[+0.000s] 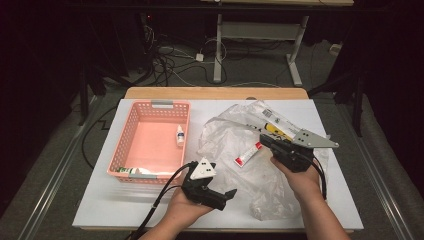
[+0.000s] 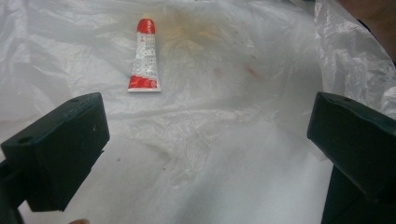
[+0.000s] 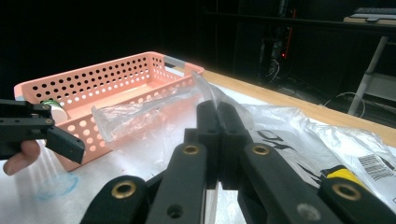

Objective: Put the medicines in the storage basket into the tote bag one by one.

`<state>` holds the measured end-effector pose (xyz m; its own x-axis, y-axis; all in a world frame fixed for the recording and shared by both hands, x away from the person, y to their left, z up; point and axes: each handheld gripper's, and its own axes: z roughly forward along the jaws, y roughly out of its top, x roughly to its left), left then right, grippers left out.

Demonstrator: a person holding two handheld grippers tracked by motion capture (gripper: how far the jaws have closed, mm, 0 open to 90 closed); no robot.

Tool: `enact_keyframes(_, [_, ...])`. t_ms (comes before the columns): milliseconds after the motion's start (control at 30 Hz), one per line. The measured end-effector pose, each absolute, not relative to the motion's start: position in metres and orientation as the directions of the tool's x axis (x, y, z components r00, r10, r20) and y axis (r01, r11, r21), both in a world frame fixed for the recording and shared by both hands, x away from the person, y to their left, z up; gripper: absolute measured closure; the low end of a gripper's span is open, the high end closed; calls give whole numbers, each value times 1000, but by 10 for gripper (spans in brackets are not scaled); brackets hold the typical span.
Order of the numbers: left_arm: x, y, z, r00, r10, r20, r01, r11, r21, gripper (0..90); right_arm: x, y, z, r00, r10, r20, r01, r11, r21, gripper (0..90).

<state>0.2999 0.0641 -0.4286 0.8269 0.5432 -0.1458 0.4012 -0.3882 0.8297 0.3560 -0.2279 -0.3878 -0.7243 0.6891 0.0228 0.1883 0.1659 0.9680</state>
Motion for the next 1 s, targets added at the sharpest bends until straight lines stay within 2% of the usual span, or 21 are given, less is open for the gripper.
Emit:
enact_keyframes(433, [299,95,-425,797,586,-147,418,-359,835,0,356,-228,-388,-723,690,23,188,165,968,900])
enact_keyframes(1000, [314,144,-416,714,688,-128,449,-311,838,5,355,-229,-387,-723,691,24,186,162,969,900])
